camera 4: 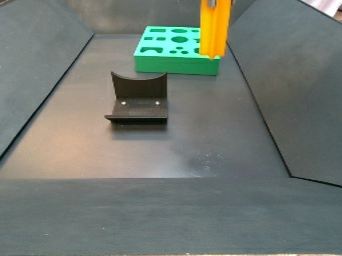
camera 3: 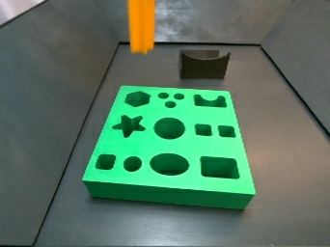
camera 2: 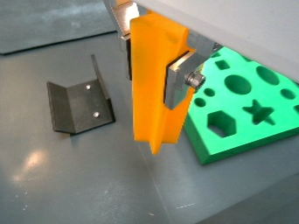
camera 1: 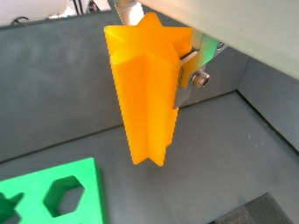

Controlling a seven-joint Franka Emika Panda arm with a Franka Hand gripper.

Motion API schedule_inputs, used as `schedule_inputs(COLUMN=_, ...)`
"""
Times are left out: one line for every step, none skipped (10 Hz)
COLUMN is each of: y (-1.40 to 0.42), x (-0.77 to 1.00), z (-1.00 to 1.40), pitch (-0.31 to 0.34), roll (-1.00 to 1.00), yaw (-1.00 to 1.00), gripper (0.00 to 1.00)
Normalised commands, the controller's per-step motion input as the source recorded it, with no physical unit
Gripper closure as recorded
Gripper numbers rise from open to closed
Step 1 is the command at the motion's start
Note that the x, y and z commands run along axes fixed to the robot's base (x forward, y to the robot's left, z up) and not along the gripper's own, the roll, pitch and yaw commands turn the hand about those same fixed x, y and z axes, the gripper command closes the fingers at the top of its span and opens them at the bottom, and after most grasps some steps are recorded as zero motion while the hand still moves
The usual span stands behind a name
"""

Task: Pick up the star object. Move up. Move to above the board. Insert the star object.
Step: Move to above the board.

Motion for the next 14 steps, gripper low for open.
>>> schedule_inputs(y=-0.23, x=-0.07, z=1.0, pitch=0.073, roll=-0.04, yaw=0.03, gripper=1.0)
schedule_inputs(y=-0.19, x=-0.06, z=1.0, pitch=0.071, roll=-0.04, yaw=0.02, gripper=1.0)
schedule_inputs(y=-0.15, x=-0.04, z=0.93, pitch=0.068, roll=-0.05, yaw=0.03, gripper=1.0)
schedule_inputs(y=-0.1, x=-0.03, z=0.78, pitch=0.064, roll=-0.05, yaw=0.02, gripper=1.0)
schedule_inputs(y=-0.07, x=-0.02, z=0.64, pitch=0.061, roll=-0.05, yaw=0.02, gripper=1.0)
schedule_inputs(y=-0.04, x=-0.01, z=0.49, pitch=0.063, roll=-0.06, yaw=0.01, gripper=1.0)
schedule_inputs(y=-0.02, x=0.0, z=0.31, pitch=0.064, roll=-0.07, yaw=0.01, gripper=1.0)
schedule_inputs(y=-1.0, x=0.36, z=0.28, pitch=0.041, roll=0.02, yaw=-1.0, gripper=1.0)
schedule_inputs(y=-1.0, x=0.36, z=0.24, pitch=0.052, roll=0.04, yaw=-1.0, gripper=1.0)
schedule_inputs(y=-1.0, x=0.38, z=0.24, pitch=0.079, roll=0.05, yaw=-1.0, gripper=1.0)
schedule_inputs(y=-1.0, x=0.41, z=0.25, pitch=0.153, roll=0.02, yaw=-1.0, gripper=1.0)
schedule_inputs(y=-1.0, x=0.43, z=0.25, pitch=0.213, roll=0.02, yaw=-0.79, gripper=1.0)
schedule_inputs(y=-1.0, x=0.47, z=0.25, pitch=0.219, roll=0.04, yaw=-0.53, gripper=1.0)
schedule_inputs(y=-0.98, x=0.5, z=0.25, pitch=0.218, roll=0.03, yaw=-0.39, gripper=1.0)
